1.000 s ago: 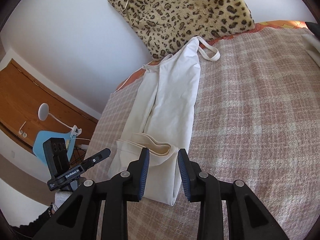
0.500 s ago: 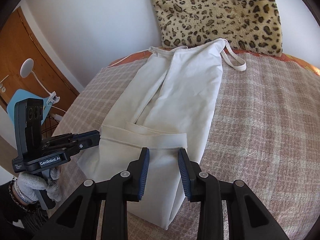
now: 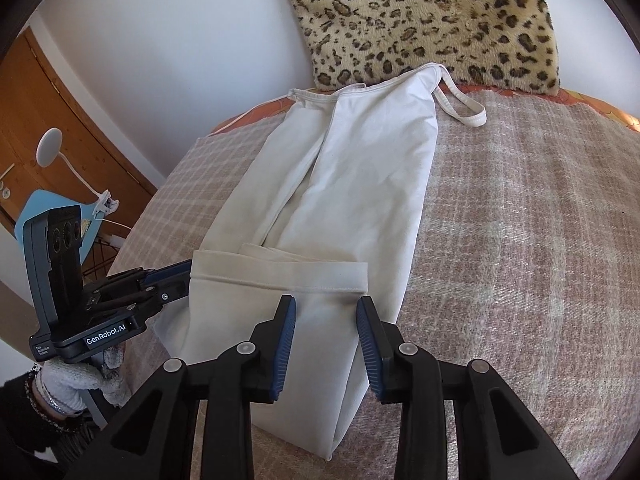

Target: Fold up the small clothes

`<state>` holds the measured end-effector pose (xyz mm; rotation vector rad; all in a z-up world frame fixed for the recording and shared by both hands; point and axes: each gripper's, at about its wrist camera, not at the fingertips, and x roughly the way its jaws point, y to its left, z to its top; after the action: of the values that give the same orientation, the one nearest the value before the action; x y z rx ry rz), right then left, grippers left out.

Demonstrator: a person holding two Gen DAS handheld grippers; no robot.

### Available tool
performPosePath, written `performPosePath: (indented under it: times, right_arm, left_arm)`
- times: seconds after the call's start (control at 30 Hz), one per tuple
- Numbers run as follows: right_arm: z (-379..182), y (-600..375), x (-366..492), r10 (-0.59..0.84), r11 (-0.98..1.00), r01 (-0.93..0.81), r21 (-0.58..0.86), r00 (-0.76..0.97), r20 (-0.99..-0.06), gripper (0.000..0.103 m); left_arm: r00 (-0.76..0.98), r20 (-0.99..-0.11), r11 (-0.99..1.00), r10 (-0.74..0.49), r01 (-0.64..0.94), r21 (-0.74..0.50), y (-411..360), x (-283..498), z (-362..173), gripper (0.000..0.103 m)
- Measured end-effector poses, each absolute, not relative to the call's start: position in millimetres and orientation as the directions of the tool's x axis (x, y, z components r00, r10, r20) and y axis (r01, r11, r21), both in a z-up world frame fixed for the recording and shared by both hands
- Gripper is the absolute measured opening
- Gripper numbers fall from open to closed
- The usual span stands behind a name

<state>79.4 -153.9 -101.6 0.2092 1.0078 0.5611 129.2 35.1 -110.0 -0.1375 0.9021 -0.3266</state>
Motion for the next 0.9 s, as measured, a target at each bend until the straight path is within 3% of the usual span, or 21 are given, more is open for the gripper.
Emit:
performPosePath:
  times: [0.13,0.3,0.4,0.43,0.47,0.5,0.53,0.67,0.7,0.8,0.9]
  right_arm:
    - [-99,-153,74,0.52,0.849,-0.347,0.398,0.418,-0.745,0.003]
    - [-90,-162,69,0.52,0.852,-0.333,0.404,0.449,-0.727,0.001]
    - [-88,-167,69,0.544,0.838,-0.331,0.435,0.439,-0.715,0.011]
    - [-88,-167,70,0.548,0.835,-0.329,0.44,0.436,-0.714,0.028]
    - [-88,-167,70,0.555,0.831,-0.329,0.449,0.431,-0.712,0.034]
    - [-89,-168,71,0.557,0.83,-0.326,0.453,0.431,-0.71,0.036]
    - [-90,-167,71,0.56,0.828,-0.326,0.457,0.422,-0.713,0.036]
    - [-101,-161,75,0.546,0.835,-0.322,0.446,0.389,-0.742,0.034]
    - [-102,-159,74,0.547,0.834,-0.323,0.446,0.387,-0.742,0.03]
    - [-101,-156,71,0.546,0.834,-0.336,0.438,0.383,-0.745,0.006]
    - [-101,-161,69,0.533,0.844,-0.309,0.439,0.385,-0.754,0.001]
  left_arm:
    - [0.587,-0.731,0.937,-0.348,0.192,-0.292,43,129,-109,0.004]
    - [0.607,-0.714,0.937,-0.348,0.195,-0.291,45,128,-102,0.004]
    - [0.592,-0.719,0.931,-0.364,0.203,-0.305,44,129,-104,0.005]
    - [0.587,-0.723,0.931,-0.364,0.203,-0.305,43,130,-105,0.012]
    - [0.578,-0.731,0.932,-0.362,0.2,-0.302,42,131,-106,0.015]
    - [0.566,-0.743,0.933,-0.358,0.198,-0.299,40,133,-108,0.022]
    - [0.562,-0.747,0.935,-0.355,0.201,-0.293,39,134,-110,0.023]
    - [0.581,-0.747,0.944,-0.325,0.252,-0.214,29,129,-110,0.019]
    - [0.581,-0.746,0.943,-0.325,0.255,-0.212,29,129,-110,0.008]
    - [0.592,-0.738,0.944,-0.325,0.25,-0.216,32,129,-108,0.004]
    - [0.633,-0.714,0.954,-0.299,0.227,-0.198,38,127,-100,0.004]
